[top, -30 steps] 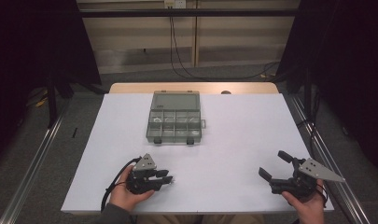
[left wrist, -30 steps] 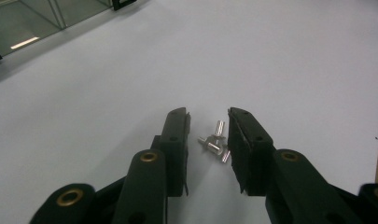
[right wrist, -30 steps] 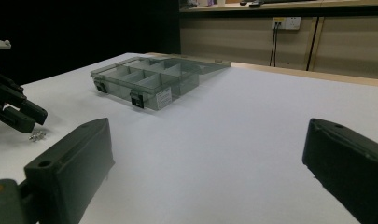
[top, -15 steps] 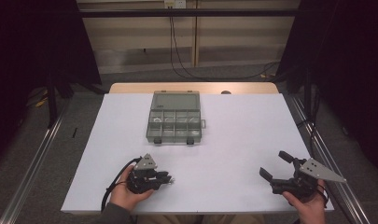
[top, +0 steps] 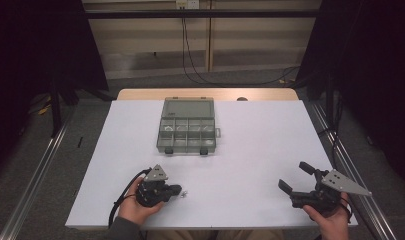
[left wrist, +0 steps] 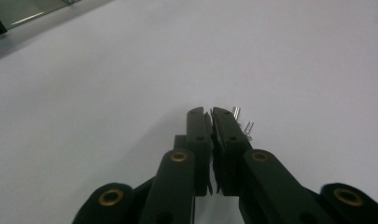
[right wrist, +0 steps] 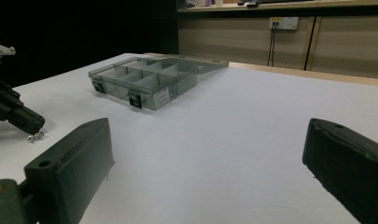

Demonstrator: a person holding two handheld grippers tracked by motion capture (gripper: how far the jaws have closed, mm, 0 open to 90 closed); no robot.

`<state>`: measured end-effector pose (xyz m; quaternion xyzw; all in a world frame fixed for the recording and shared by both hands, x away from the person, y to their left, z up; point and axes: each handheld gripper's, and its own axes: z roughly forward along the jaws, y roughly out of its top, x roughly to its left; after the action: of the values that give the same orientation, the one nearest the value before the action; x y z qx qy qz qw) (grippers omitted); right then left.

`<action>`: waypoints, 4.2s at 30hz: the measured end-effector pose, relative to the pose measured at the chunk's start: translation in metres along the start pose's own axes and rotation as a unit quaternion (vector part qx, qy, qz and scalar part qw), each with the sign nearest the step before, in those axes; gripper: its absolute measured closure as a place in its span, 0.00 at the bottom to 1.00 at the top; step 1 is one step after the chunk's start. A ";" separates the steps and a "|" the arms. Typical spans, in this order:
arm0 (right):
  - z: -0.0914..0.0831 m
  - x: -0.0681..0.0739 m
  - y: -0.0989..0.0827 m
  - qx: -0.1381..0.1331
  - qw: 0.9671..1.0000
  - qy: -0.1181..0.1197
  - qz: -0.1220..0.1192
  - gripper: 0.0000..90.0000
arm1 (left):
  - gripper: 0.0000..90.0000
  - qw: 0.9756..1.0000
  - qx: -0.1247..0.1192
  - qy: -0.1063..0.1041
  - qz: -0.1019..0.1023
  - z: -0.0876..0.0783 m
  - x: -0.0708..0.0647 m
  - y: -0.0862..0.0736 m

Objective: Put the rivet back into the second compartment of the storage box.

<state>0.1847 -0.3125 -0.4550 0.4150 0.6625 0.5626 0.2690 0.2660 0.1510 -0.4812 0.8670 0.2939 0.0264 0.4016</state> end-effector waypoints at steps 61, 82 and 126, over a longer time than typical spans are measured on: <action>-0.002 -0.005 -0.002 -0.006 1.000 -0.001 0.009 0.01 | 0.96 0.978 -0.144 0.138 -0.062 0.013 0.066 0.095; -0.002 -0.008 -0.002 -0.011 1.000 0.001 0.018 0.01 | 0.96 0.971 -0.112 0.200 -0.071 0.048 0.101 0.118; 0.001 -0.006 -0.002 -0.004 1.000 0.006 0.010 0.01 | 0.13 0.983 -0.156 0.060 -0.072 0.018 0.046 0.070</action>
<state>0.1881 -0.3168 -0.4580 0.4171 0.6574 0.5708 0.2609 0.3431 0.1273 -0.4525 0.7671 0.3711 0.0947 0.5146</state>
